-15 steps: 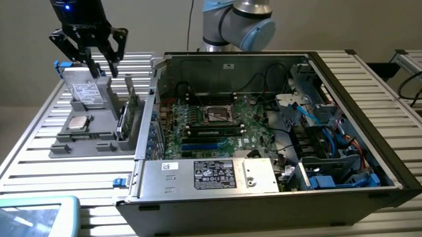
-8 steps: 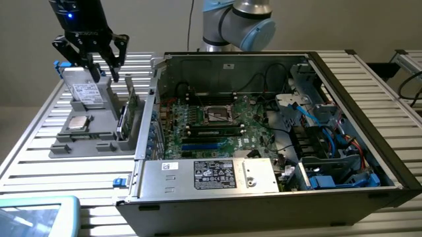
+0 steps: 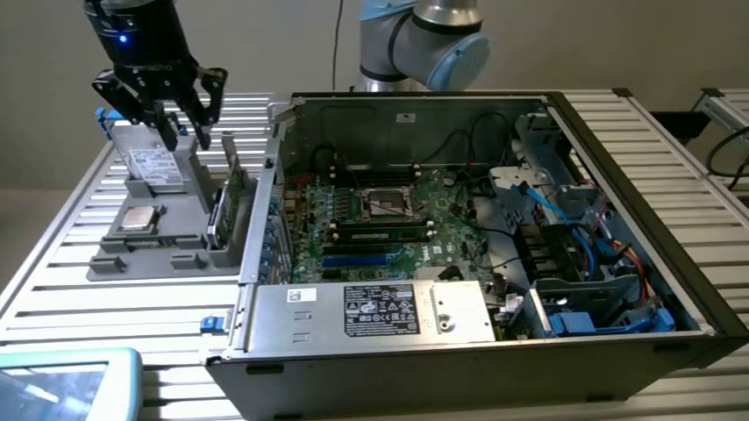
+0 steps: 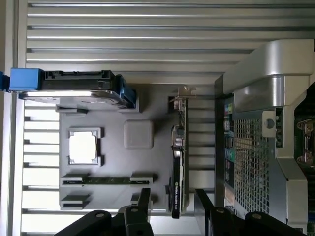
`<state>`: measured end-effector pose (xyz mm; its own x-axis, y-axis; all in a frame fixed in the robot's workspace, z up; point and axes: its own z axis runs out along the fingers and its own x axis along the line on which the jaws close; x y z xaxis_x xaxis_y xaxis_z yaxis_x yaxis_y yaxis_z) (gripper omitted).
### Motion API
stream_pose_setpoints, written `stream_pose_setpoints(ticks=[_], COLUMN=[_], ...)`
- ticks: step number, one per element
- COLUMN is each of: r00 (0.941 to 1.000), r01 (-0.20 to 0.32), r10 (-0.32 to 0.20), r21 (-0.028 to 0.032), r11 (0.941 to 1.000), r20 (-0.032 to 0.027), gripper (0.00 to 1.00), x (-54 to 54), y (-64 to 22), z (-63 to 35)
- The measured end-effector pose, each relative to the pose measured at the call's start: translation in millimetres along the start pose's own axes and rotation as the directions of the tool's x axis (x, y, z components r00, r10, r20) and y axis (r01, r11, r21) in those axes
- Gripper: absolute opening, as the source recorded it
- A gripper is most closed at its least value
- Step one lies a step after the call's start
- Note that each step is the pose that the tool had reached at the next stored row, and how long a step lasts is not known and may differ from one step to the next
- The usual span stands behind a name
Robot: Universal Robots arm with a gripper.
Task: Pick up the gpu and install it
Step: 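Pick up the gpu and move the gpu toward the slot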
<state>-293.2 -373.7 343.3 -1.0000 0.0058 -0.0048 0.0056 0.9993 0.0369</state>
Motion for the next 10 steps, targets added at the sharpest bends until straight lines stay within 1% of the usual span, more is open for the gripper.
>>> stream_pose_setpoints(ticks=[4,5,6,10], r00=[1.0,1.0,1.0,1.0], r01=[-0.001,-0.001,-0.002,-0.003], r10=[0.001,0.001,0.002,0.003], r21=[-0.0403,-0.0468,-0.0484,-0.0484], r11=[0.9992,0.9989,0.9988,0.9988], r20=[-0.0002,-0.0002,0.0,-0.0002], gripper=[0.48,0.48,0.48,0.48], x=[0.0,0.0,-0.1,0.0], y=[-2.6,-3.9,-5.7,-8.6], z=[2.7,3.9,5.8,12.9])
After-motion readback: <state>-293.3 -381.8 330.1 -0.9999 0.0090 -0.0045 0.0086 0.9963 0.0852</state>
